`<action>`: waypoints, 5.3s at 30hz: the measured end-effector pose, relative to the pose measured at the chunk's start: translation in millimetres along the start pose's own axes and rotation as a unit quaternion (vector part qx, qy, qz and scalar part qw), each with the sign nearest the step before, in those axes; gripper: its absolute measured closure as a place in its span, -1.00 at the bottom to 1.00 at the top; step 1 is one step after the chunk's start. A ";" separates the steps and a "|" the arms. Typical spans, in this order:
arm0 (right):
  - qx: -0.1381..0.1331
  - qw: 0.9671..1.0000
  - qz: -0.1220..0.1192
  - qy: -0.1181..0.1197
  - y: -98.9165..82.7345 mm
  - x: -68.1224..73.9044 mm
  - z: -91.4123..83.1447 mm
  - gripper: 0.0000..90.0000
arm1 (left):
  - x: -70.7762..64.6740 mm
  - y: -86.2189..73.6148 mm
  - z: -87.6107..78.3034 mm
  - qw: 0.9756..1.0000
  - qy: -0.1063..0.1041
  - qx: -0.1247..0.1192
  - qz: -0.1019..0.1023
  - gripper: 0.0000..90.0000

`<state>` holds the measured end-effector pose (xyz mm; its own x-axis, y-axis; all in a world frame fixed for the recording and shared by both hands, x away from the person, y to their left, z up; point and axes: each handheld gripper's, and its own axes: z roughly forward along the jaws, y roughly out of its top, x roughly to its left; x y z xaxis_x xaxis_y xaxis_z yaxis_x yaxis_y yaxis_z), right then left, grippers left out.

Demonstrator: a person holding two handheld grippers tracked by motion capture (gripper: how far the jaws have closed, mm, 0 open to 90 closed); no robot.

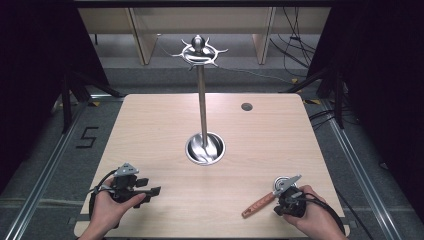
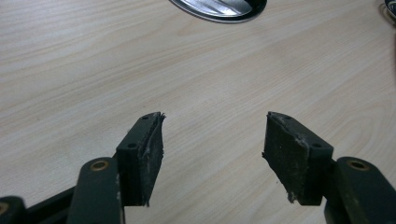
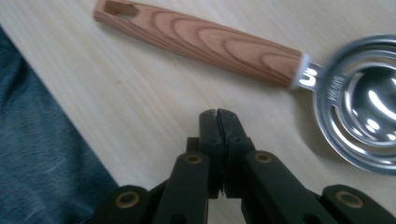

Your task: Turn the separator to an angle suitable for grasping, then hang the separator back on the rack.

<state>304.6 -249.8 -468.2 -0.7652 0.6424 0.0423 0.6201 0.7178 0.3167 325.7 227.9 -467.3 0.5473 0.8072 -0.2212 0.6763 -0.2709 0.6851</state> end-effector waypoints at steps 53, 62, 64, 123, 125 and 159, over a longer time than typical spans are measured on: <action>0.044 0.994 0.088 -0.052 117.1 -41.1 42.4 1.00 | -0.8 -0.8 -3.1 1.000 -0.013 -0.006 0.005 -0.18; 0.049 0.988 0.138 -0.059 121.1 -58.5 44.7 1.00 | -1.1 0.0 -0.9 1.000 -0.015 -0.005 0.001 -0.18; 0.044 0.987 0.143 -0.057 120.0 -62.2 44.4 1.00 | -1.2 0.2 -0.5 1.000 -0.016 -0.003 0.002 -0.18; 0.121 0.991 0.039 -0.051 111.3 -89.7 36.7 0.45 | 0.1 -1.3 0.7 1.000 -0.009 -0.001 -0.003 -0.18; 0.124 0.991 0.036 -0.046 111.9 -90.5 36.7 0.53 | 0.1 -1.3 0.6 1.000 -0.012 -0.001 -0.002 -0.18; -0.088 0.992 0.077 -0.047 64.4 -85.7 -13.2 0.55 | 0.4 -1.5 0.8 1.000 -0.006 0.000 -0.003 -0.18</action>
<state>407.8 -262.2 -438.9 -0.6388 0.7692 0.0175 0.6827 0.5562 0.4739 325.4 228.2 -468.9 0.5486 0.8026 -0.2342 0.6795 -0.2649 0.6842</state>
